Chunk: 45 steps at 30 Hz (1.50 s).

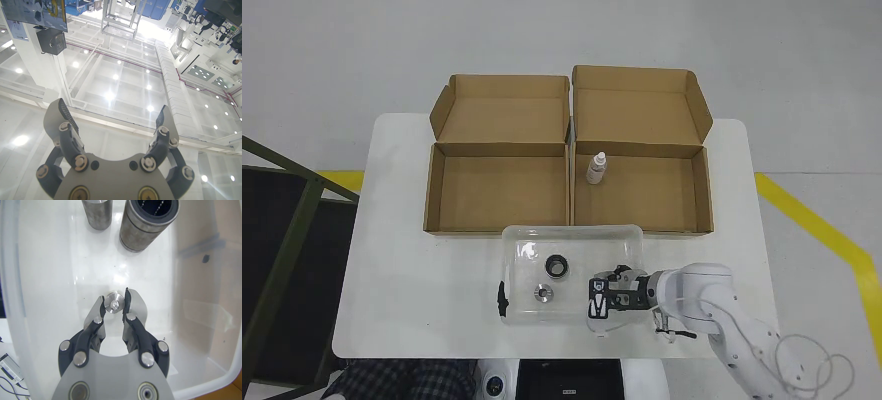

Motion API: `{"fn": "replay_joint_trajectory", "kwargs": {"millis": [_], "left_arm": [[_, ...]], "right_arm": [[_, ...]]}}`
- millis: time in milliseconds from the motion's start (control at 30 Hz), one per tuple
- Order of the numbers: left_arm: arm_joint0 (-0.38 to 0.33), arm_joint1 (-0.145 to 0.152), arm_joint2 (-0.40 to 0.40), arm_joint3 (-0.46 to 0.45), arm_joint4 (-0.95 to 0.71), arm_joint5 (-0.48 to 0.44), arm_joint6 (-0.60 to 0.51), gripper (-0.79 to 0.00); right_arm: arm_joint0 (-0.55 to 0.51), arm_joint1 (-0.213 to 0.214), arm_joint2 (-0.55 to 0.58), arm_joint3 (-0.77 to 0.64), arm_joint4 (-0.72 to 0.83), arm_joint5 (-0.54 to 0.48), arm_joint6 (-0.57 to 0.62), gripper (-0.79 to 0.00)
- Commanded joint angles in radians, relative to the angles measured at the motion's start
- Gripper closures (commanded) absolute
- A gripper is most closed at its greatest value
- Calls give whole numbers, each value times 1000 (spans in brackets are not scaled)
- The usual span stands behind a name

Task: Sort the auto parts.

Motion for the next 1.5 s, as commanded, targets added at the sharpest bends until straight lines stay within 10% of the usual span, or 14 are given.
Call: {"fn": "replay_joint_trajectory", "kwargs": {"millis": [0, 1467], "left_arm": [[0, 0, 0, 0, 0, 0, 0, -785], [0, 0, 0, 0, 0, 0, 0, -785]], "right_arm": [[-1, 2, 5, -7, 11, 3, -7, 0], [-82, 23, 233, -73, 366, 134, -625, 0]]}}
